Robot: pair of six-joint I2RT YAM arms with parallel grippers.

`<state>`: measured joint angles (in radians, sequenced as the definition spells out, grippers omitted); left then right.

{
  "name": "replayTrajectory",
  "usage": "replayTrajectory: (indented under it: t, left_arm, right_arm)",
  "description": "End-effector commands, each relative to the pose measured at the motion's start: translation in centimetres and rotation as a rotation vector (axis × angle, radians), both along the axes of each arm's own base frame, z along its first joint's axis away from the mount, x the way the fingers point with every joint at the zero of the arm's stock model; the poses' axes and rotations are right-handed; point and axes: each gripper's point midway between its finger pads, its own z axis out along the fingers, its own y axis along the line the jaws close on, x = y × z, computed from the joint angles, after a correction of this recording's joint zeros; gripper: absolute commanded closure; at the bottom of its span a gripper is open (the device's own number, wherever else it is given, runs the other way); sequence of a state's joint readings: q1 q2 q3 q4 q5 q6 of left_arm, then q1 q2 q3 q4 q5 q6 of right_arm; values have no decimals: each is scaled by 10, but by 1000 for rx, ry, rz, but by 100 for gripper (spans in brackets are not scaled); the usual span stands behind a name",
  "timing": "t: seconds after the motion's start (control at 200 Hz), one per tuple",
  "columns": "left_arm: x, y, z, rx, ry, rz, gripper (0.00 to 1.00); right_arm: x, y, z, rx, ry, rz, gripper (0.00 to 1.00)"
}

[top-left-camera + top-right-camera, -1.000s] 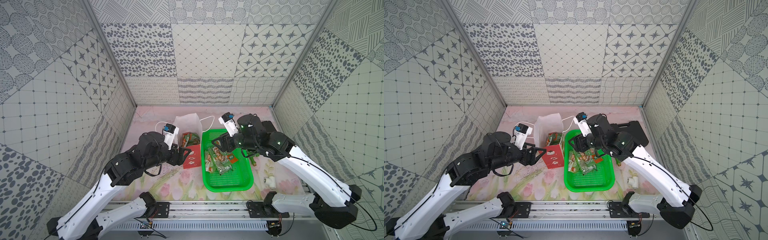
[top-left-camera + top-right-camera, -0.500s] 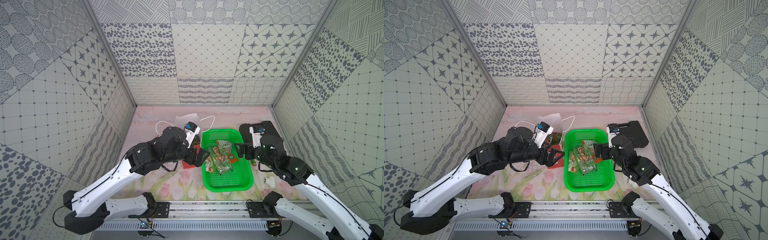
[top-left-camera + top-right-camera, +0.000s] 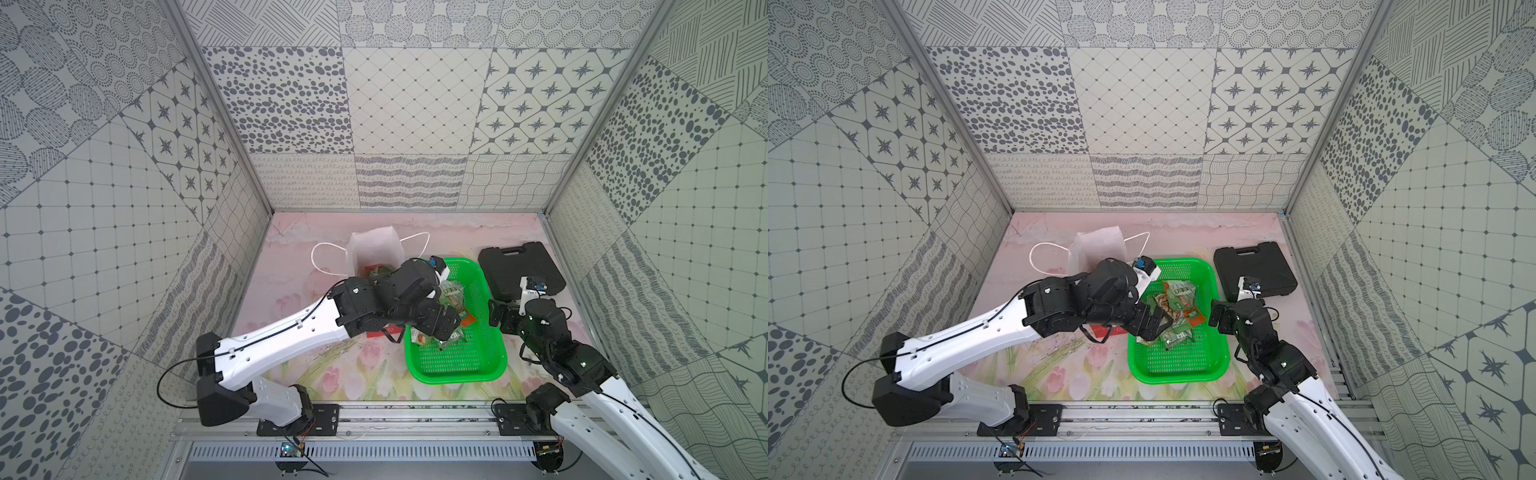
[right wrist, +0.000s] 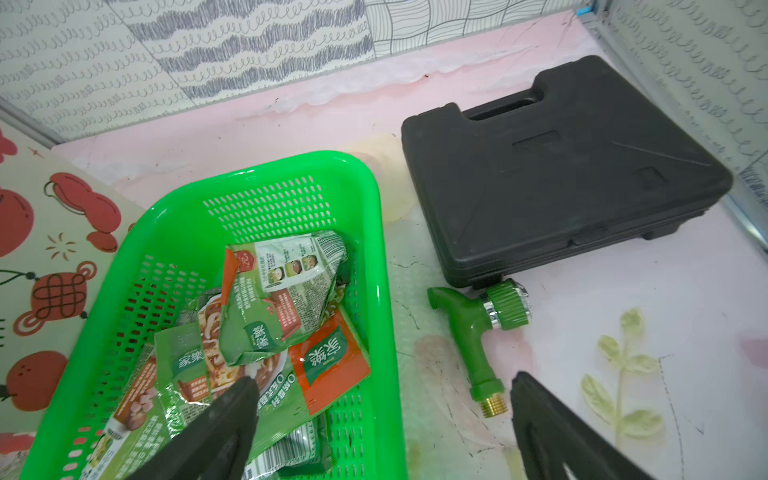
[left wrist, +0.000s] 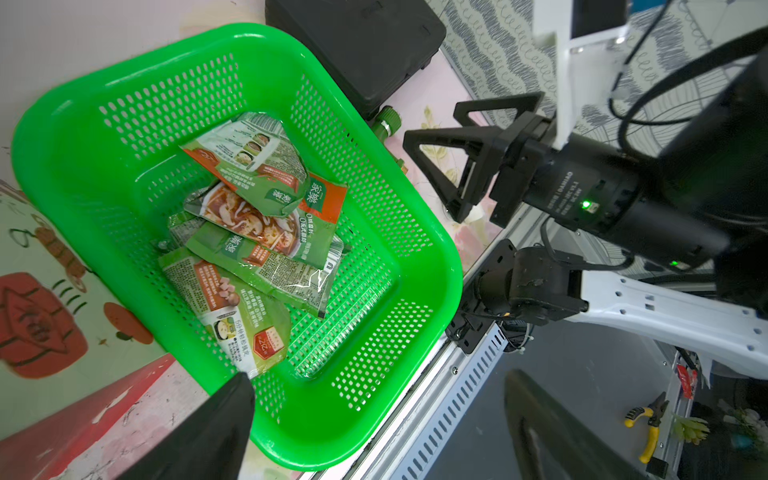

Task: Place the condiment packets inside the bag
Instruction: Pick up the condiment packet from the storage box.

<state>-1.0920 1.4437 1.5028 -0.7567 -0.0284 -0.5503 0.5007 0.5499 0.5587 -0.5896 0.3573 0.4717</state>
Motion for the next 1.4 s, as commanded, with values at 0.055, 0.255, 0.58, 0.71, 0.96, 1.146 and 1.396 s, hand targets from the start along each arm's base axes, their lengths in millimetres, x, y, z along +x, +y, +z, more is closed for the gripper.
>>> replayTrajectory:
  t: [0.055,0.255,0.58,0.71,0.96,1.146,1.396]
  left_arm:
    - [9,-43,-30,-32,138,90,10]
    - [27,-54,-73,39,183,214,16]
    - [61,-59,-139,105,368,471,32]
    - [78,-50,-151,83,407,586,33]
    - [101,-48,-174,46,508,706,57]
    - [116,-44,-184,34,520,776,58]
    - [135,-44,-192,29,498,814,53]
  right_arm:
    - [5,-15,7,5,-105,-79,3]
    - [5,-27,3,0,-135,-151,3]
    - [-1,-45,2,10,-182,-243,3]
    - [-3,-47,2,23,-198,-253,3]
    - [-4,-47,2,36,-201,-258,3]
    - [-4,-47,1,42,-199,-258,3]
    - [-4,-47,1,47,-202,-259,3]
